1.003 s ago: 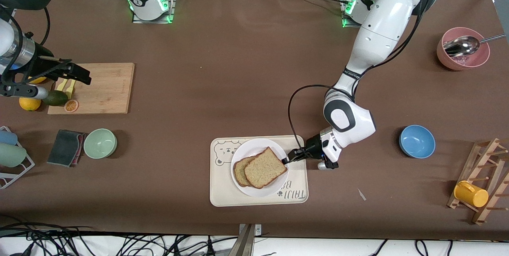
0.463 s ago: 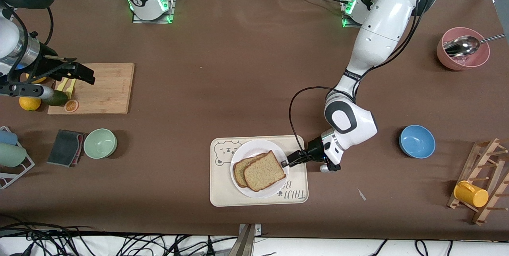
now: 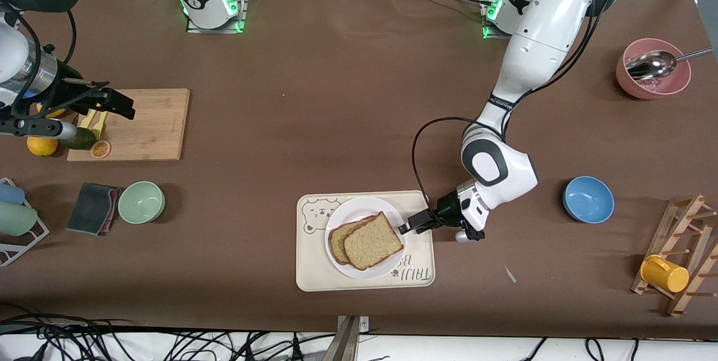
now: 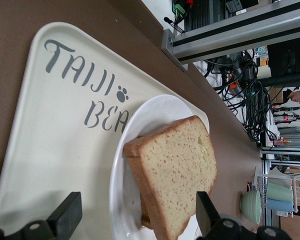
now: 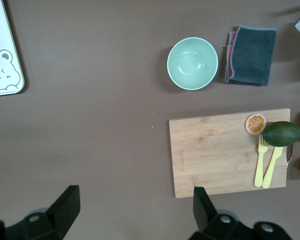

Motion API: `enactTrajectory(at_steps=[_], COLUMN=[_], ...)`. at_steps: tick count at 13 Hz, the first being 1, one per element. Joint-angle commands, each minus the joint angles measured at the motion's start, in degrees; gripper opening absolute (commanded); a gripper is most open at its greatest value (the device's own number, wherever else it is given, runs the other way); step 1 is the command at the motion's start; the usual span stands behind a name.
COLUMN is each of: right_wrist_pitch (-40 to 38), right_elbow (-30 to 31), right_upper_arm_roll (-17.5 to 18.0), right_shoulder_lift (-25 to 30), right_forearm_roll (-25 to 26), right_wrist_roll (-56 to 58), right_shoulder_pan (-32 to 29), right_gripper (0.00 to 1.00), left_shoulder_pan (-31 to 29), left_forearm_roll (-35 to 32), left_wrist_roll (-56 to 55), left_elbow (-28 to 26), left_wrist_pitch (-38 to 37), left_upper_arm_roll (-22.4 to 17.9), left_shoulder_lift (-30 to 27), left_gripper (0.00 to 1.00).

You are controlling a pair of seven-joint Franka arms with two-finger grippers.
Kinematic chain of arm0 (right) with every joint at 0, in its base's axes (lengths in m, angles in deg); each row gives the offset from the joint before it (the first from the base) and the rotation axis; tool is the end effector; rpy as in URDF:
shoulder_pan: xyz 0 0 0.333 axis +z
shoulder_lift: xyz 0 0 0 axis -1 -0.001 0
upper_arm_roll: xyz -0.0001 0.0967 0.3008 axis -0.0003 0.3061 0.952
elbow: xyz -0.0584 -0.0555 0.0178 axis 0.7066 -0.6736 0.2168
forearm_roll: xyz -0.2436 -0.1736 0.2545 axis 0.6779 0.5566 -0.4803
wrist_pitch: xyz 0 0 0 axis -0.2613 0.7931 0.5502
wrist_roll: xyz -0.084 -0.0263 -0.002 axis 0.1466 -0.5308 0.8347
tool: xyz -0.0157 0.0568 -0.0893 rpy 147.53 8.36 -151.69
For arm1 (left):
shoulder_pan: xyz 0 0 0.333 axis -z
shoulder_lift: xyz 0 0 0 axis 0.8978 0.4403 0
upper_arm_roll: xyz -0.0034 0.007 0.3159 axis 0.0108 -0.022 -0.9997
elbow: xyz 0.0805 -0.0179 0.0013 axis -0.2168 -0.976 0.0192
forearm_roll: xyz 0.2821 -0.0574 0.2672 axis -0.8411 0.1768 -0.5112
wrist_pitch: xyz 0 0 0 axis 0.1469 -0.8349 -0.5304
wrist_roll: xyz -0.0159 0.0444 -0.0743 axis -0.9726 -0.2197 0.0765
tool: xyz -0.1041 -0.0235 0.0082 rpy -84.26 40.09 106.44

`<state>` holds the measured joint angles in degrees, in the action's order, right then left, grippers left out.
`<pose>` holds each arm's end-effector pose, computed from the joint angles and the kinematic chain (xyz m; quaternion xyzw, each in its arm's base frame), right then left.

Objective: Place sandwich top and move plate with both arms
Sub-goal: 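Open the left gripper and pull it away from the plate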

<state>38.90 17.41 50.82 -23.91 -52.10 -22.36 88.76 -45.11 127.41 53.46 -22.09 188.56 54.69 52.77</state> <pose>0.5843 0.0417 0.5613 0.9983 -0.0416 -0.0388 0.0087 0.6879 -0.2553 0.1664 0.8731 0.1350 0.1276 0.4507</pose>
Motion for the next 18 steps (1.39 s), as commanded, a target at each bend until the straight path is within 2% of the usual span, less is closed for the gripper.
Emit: enactTrajectory(at_steps=[1,3,5,8,9,12,14,16,18], right_wrist_pitch=[0.04,0.21,0.56,0.91,0.83,0.21,0.65,2.4,2.5], right_elbow=[-0.38,-0.38,-0.38,-0.38,-0.38,0.15,0.5,0.68,0.59], right_upper_arm_roll=[-0.01,-0.01,0.08,-0.01,-0.1,-0.27,-0.19,-0.36,-0.45], right_shoulder_lift=[0.19,0.28,0.45,0.72,0.63,1.59,2.38,2.39,2.13], right_forearm_roll=[-0.18,0.34,3.14,2.37,1.67,0.43,0.34,0.34,0.34], right_wrist_roll=[-0.8,-0.63,-0.71,-0.02,0.25,0.34,0.34,0.25,0.25], right_shoulder_pan=[0.04,0.04,0.13,0.13,0.04,0.04,0.04,0.04,0.04], right_gripper=[1.0,1.0,1.0,1.0,1.0,1.0,1.0,1.0,1.0], left_shoulder_pan=[0.48,0.31,-0.65,-5.56,-7.4,-9.96,-13.12,-15.76,-17.43], left_forearm_roll=[1.36,1.36,1.18,-5.91,-8.81,-23.99,-33.58,-44.73,-51.0], left_wrist_roll=[-0.23,-0.76,-0.68,-0.94,-2.07,-12.85,-20.06,-25.61,-29.66], left_elbow=[-8.91,-13.98,-20.23,-26.31,-26.76,-26.85,-26.33,-25.36,-24.66], left_wrist_pitch=[0.05,-0.04,-0.74,-10.55,-14.42,-18.14,-26.02,-30.7,-34.13], left_upper_arm_roll=[0.01,0.01,0.01,0.01,0.01,0.01,-0.17,-0.69,-0.78], left_shoulder_lift=[-8.11,-13.8,-20.05,-26.04,-26.84,-29.3,-31.58,-34.74,-36.86], left_gripper=[1.0,1.0,1.0,1.0,1.0,1.0,1.0,1.0,1.0])
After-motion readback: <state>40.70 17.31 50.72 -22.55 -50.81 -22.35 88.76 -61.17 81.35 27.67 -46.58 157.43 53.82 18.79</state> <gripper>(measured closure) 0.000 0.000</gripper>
